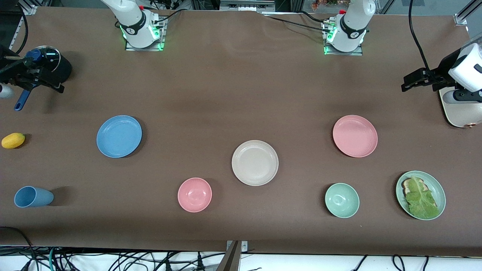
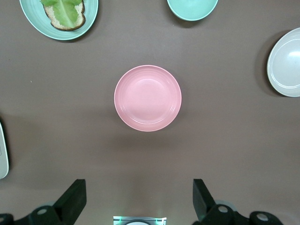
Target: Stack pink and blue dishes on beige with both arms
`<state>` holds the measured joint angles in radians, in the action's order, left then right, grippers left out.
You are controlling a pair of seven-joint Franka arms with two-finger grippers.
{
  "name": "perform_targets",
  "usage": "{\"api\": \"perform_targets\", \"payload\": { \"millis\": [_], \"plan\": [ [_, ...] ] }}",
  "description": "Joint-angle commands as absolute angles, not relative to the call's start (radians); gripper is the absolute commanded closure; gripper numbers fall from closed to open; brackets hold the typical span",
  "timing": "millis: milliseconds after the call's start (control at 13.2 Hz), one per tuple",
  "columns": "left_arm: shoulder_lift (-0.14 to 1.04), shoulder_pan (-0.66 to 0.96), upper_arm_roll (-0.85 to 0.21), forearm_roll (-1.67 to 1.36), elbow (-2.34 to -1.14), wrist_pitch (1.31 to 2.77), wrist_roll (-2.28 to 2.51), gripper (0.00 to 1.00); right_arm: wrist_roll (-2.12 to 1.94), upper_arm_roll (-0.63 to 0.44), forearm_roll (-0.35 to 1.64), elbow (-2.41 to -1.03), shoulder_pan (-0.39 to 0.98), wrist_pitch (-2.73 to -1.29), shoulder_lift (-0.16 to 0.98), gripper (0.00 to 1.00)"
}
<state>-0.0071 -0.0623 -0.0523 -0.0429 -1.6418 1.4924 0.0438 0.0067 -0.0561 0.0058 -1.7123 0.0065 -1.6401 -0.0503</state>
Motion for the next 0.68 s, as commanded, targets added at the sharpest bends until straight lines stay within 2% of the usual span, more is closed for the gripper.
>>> {"api": "perform_targets", "payload": {
  "millis": [0, 606],
  "plan": [
    [-0.020, -0.067, -0.055, -0.031, -1.652, 1.503, 0.017, 0.00, 0.012, -0.049, 0.021, -1.687, -0.005, -1.624, -0.041, 0.00],
    [0.041, -0.064, -0.055, -0.037, -1.611, 1.497, 0.035, 0.00, 0.012, -0.049, 0.021, -1.687, -0.005, -1.624, -0.041, 0.00]
  ]
}}
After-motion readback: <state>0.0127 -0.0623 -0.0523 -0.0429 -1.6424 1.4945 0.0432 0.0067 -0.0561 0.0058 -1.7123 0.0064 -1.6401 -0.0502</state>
